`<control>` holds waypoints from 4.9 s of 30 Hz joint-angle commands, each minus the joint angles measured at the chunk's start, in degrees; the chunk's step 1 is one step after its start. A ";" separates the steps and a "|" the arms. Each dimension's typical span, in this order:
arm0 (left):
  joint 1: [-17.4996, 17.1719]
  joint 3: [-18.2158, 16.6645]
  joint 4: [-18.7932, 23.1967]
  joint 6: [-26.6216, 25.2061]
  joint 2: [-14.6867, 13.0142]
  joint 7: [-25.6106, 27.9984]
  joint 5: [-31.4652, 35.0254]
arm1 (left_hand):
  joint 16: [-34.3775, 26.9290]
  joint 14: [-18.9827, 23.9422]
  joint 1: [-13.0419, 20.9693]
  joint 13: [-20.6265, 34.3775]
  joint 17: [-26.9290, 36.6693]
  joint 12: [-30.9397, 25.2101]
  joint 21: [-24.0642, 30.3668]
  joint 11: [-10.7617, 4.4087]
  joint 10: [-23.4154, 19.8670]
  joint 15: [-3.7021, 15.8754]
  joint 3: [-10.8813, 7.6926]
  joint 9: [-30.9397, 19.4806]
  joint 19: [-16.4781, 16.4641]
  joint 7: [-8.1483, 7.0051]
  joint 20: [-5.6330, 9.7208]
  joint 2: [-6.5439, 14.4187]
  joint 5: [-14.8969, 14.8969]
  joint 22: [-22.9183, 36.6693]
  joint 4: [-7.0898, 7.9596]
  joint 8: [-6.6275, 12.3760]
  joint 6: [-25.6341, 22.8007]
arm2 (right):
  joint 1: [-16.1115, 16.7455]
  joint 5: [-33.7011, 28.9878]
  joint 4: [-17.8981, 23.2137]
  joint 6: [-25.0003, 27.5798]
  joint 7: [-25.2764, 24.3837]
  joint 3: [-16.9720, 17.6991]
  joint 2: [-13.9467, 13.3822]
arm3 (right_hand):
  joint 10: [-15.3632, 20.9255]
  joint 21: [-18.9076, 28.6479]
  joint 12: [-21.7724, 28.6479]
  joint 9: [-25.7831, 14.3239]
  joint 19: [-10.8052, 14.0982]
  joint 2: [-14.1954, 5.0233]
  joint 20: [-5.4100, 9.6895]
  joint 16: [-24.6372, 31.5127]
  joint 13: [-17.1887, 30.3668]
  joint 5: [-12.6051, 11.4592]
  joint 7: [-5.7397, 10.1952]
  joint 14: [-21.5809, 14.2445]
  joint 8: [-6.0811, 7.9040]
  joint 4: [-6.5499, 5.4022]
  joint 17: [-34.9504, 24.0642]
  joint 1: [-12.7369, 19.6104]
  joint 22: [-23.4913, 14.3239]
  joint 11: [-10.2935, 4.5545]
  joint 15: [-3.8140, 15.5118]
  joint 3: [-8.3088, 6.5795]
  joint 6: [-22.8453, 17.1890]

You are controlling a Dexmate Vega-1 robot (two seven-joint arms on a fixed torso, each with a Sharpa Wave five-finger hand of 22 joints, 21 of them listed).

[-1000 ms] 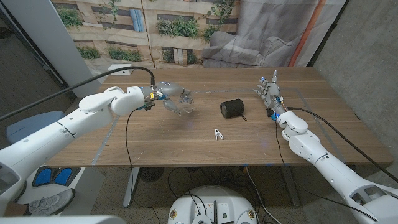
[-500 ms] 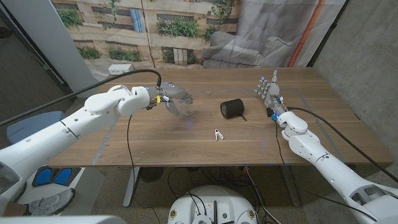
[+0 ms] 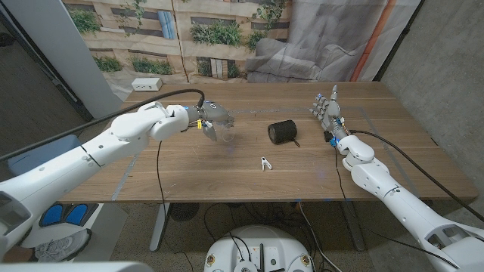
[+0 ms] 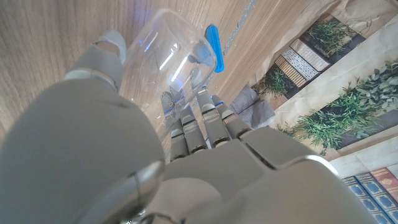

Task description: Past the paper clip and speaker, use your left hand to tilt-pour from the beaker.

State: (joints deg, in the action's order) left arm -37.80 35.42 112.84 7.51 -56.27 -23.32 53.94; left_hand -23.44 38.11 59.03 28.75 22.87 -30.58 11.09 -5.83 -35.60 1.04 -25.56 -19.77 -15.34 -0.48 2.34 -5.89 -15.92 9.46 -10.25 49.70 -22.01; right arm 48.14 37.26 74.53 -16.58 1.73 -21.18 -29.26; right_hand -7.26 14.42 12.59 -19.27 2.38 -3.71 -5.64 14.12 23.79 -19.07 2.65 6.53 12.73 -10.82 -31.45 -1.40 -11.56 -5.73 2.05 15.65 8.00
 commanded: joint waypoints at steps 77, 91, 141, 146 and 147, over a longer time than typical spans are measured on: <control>2.07 6.08 1.58 -0.13 5.18 -8.97 26.92 | 2.32 1.58 -1.45 4.91 0.51 0.94 -0.04 -2.75 -2.50 9.32 -3.08 1.66 0.18 1.41 0.60 15.21 -0.62 0.37 0.79 1.57 0.85 | 0.03 0.00 0.05 0.01 -0.03 0.01 -0.01 | -0.53 0.41 0.35 -0.08 0.05 -4.99 -0.37 0.17 0.26 -0.35 0.14 0.31 0.31 0.02 -0.33 0.15 -0.26 0.16 1.12 0.40 0.42; -1.30 1.40 1.47 -3.97 4.50 -3.43 16.21 | 2.51 2.13 -1.60 4.73 0.36 0.98 0.24 -3.29 -3.40 9.73 -3.36 2.05 -0.63 1.03 0.98 14.89 -0.68 0.37 0.47 1.87 0.14 | -0.02 0.01 -0.02 0.00 0.00 0.00 0.01 | -0.53 0.41 0.35 -0.08 0.05 -4.99 -0.37 0.17 0.26 -0.35 0.14 0.31 0.31 0.02 -0.33 0.15 -0.26 0.16 1.12 0.40 0.42; -11.83 -6.41 -4.22 -13.79 6.43 20.25 -26.06 | 7.85 -0.60 -6.17 2.21 -3.48 3.38 0.06 -4.24 -3.82 8.68 -3.60 4.58 -1.30 -0.45 1.17 12.71 -0.31 0.39 0.94 2.10 -1.42 | 0.00 -0.01 0.00 -0.01 -0.01 0.00 0.01 | -0.53 0.41 0.35 -0.08 0.05 -4.99 -0.37 0.17 0.26 -0.35 0.14 0.31 0.31 0.02 -0.33 0.15 -0.26 0.16 1.12 0.40 0.42; -13.33 -6.75 -5.09 -13.83 6.61 24.00 -28.35 | 8.01 -1.45 -7.17 1.70 -3.40 4.13 0.23 -4.69 -3.40 8.80 -2.62 5.07 -1.74 -0.92 0.86 11.90 0.10 0.43 0.98 1.99 -1.64 | 0.00 -0.01 -0.01 -0.01 -0.01 0.00 0.01 | -0.53 0.41 0.35 -0.08 0.05 -4.99 -0.37 0.17 0.26 -0.35 0.14 0.31 0.31 0.02 -0.33 0.15 -0.26 0.16 1.12 0.40 0.42; -13.66 -6.90 -5.36 -13.78 6.81 24.85 -29.02 | 8.15 -1.74 -7.29 1.60 -3.47 4.23 0.24 -4.87 -3.45 8.77 -2.48 5.18 -1.79 -1.00 0.92 11.67 0.17 0.43 0.90 2.01 -1.79 | 0.00 -0.01 -0.01 -0.02 -0.01 0.00 0.01 | -0.53 0.41 0.35 -0.08 0.05 -4.99 -0.37 0.17 0.26 -0.35 0.14 0.31 0.31 0.02 -0.33 0.15 -0.26 0.16 1.12 0.40 0.42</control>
State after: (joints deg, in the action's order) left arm -48.12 29.91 109.24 -5.47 -50.25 -5.60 31.36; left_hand -15.58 36.96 59.02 30.72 19.39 -26.55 11.09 -6.36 -35.08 3.60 -26.44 -14.69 -16.78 -0.30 2.34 -5.89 -15.96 9.73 -11.13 51.48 -21.83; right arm 48.15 37.26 74.57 -16.58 1.70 -21.18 -29.25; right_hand -7.26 14.42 12.59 -19.27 2.39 -3.71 -5.63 14.12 23.79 -19.07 2.65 6.53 12.73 -10.82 -31.44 -1.40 -11.56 -5.73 2.05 15.65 8.00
